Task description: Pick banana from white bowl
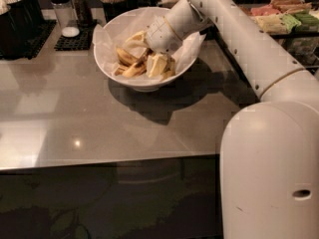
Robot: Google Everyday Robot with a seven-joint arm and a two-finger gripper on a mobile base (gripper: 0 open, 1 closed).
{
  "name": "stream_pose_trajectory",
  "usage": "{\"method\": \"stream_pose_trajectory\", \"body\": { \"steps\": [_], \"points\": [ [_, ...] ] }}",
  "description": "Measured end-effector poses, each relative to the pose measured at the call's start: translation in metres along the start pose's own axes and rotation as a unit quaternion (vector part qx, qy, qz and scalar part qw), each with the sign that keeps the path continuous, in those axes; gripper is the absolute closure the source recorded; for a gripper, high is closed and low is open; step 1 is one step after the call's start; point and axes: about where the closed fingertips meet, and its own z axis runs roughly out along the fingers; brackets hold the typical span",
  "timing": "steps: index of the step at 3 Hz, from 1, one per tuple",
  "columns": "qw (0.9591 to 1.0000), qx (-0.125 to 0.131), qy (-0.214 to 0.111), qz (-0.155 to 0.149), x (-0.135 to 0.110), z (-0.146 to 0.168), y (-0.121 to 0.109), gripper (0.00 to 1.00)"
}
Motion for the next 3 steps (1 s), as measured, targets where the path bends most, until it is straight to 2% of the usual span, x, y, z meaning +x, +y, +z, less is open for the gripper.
{"method": "stream_pose_trajectory", "body": {
  "steps": [1,3],
  "points": [
    [0.9999,-0.010,-0.001,0.005,0.0037,0.0086,0.0051,0.39],
    [0.9999,-0.010,-0.001,0.005,0.0037,0.0087,0.0051,0.86]
  ]
}}
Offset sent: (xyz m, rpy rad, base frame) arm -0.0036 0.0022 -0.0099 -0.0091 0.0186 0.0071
